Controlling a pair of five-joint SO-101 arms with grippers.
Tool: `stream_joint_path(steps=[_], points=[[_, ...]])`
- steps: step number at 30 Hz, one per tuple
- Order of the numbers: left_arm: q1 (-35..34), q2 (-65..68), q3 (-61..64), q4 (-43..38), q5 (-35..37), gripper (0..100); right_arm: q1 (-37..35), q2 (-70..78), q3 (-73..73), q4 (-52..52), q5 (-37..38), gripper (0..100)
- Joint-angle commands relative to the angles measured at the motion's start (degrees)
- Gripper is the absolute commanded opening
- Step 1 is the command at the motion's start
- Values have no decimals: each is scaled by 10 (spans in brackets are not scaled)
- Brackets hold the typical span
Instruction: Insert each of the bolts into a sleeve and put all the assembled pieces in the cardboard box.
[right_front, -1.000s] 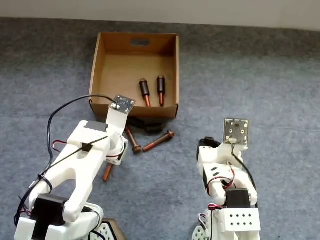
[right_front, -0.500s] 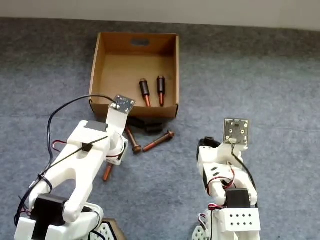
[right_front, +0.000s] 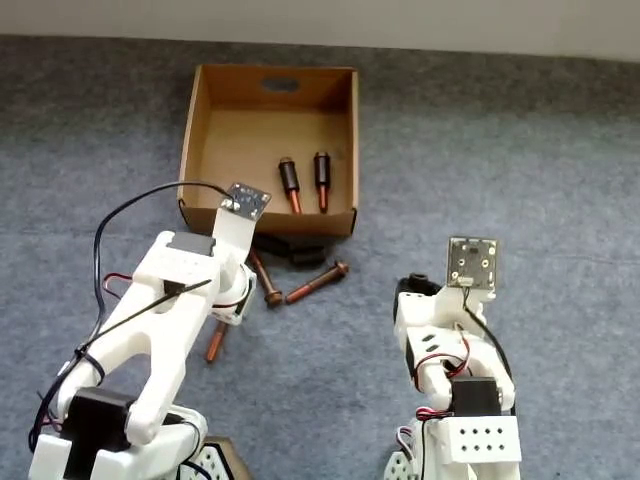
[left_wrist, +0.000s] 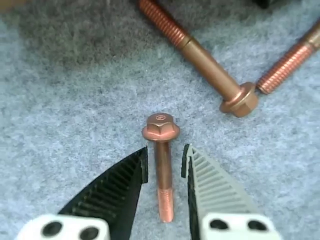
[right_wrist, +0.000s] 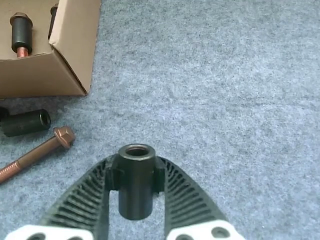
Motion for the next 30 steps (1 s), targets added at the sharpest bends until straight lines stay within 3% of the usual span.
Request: stream_joint_path(steps=[1, 9, 30], points=[[1, 5, -11, 2, -1, 137, 4, -7, -5, -1, -5, 6], [1, 141, -66, -3, -1, 133, 4, -7, -4, -1, -5, 6], [1, 102, -70, -50, -2, 133, 4, -7, -5, -1, -5, 6]])
